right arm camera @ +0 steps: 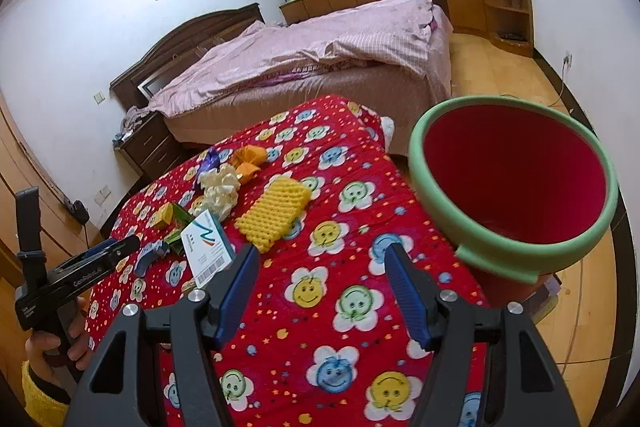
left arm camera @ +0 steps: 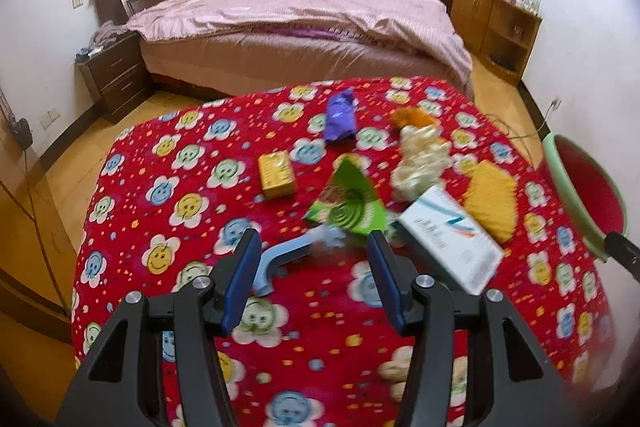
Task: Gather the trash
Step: 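Move both open tools back over the remaining items on the bedspread, then grasp the white medicine box with the right tool while the left tool grasps the blue bent tube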
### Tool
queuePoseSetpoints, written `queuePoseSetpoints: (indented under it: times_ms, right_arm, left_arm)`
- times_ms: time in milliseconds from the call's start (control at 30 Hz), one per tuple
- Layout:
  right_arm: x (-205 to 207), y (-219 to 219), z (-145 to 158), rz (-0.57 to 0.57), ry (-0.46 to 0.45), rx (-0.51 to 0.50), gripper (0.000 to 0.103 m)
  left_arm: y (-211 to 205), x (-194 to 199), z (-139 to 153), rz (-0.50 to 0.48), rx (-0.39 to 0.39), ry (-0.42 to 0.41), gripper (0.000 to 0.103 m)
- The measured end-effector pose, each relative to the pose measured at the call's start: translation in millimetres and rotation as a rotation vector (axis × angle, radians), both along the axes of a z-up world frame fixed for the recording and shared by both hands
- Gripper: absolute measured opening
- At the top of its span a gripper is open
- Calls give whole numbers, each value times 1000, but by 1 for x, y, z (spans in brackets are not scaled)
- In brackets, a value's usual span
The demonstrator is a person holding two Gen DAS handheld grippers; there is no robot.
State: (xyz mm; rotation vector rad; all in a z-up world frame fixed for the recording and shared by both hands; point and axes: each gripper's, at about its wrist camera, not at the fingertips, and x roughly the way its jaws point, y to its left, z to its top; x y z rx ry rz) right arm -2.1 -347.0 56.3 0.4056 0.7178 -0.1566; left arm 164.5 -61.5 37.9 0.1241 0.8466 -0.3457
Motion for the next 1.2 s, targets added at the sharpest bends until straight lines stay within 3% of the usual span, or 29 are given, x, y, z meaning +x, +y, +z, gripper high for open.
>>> queuePoseSetpoints:
  times_ms: [333,533,667,833,900,1067,1200]
  right_arm:
    - [20,30,-6,63,29,-12,70]
    - [37,52,-13,125,51,-25,70]
    - [53,65,-20,163,81,-27,70]
    - [73,83,-30,212,112,-41,71]
    - [80,88,-33,224,124,-50,76]
    - [97,104,-44,270,154,-67,77]
    - [106,110,-52,286,170,-78,77]
  left_arm:
    - [14,17,-34,-5,50,67,55]
    - [21,29,-49,29,33,97,55]
    - [26,33,-53,40,1,91,55]
    - [24,31,-54,28,15,60,54]
    - [22,30,-54,12,5,64,42]
    - [20,26,-50,-13,-15,71,17]
    - [23,23,-48,-12,-39,81,13]
